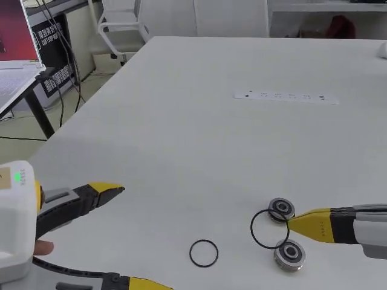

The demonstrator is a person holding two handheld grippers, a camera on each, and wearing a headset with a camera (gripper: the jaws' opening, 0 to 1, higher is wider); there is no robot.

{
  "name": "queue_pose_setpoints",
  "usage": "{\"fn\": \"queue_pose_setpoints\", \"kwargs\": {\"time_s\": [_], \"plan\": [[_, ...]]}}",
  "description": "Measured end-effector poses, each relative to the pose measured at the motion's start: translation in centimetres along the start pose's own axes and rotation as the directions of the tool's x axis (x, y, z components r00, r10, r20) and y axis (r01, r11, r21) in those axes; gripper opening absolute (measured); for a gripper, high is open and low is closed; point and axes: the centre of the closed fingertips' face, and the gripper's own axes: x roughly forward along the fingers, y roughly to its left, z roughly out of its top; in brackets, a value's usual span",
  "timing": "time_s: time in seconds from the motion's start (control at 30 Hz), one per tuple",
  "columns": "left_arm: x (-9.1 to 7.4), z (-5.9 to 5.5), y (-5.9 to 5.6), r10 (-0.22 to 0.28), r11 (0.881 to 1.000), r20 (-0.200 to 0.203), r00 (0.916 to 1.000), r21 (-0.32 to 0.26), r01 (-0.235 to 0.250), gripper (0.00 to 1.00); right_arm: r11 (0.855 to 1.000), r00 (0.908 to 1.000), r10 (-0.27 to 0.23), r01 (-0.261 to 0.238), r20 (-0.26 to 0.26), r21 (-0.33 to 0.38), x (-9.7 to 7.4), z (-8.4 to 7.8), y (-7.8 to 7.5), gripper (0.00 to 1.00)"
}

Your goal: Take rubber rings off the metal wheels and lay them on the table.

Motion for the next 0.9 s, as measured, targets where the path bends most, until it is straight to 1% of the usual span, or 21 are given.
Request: {"fn": "queue_pose_setpoints", "kwargs": {"time_s": [0.3,0.43,0.47,0.53,0.57,0.63,0.9], "plan": [[-0.1,0.1,-0.1,0.0,1.0,0.006,1.0,0.0,0.0,0.98,1.0,0.9992,0.008,-0.008,-0.04,-0.02,1.5,-0.4,0.1,0.0],[-0.1,0.4,-0.4,-0.013,1.0,0.023,0.9996,-0.017,0.014,0.97,1.0,0.9981,0.014,-0.015,-0.061,-0.026,2.2,-0.7,0.1,0.0],[-0.1,0.3,-0.5,-0.015,1.0,0.022,0.9996,-0.019,0.015,0.97,1.0,0.9976,0.015,-0.017,-0.067,-0.026,2.4,-0.8,0.1,0.0],[-0.1,0.3,-0.5,-0.011,1.0,0.021,0.9997,-0.015,0.011,0.97,0.999,0.9971,0.014,-0.016,-0.075,-0.029,2.6,-1.0,0.0,0.0],[-0.1,0.4,-0.3,-0.002,1.0,0.024,0.9997,-0.016,0.002,0.99,0.999,0.9967,0.016,-0.018,-0.08,-0.028,2.8,-1.1,0.0,0.0],[-0.2,0.5,-0.1,0.005,1.0,0.031,0.9995,-0.025,-0.004,1.0,0.999,0.996,0.016,-0.019,-0.088,-0.027,3.0,-1.2,-0.2,0.0],[-0.1,0.6,-0.4,0.0,0.999,0.033,0.9994,-0.032,0.001,1.0,1.0,0.9916,0.019,-0.022,-0.128,-0.017,3.7,-2.0,-0.9,0.0]]}}
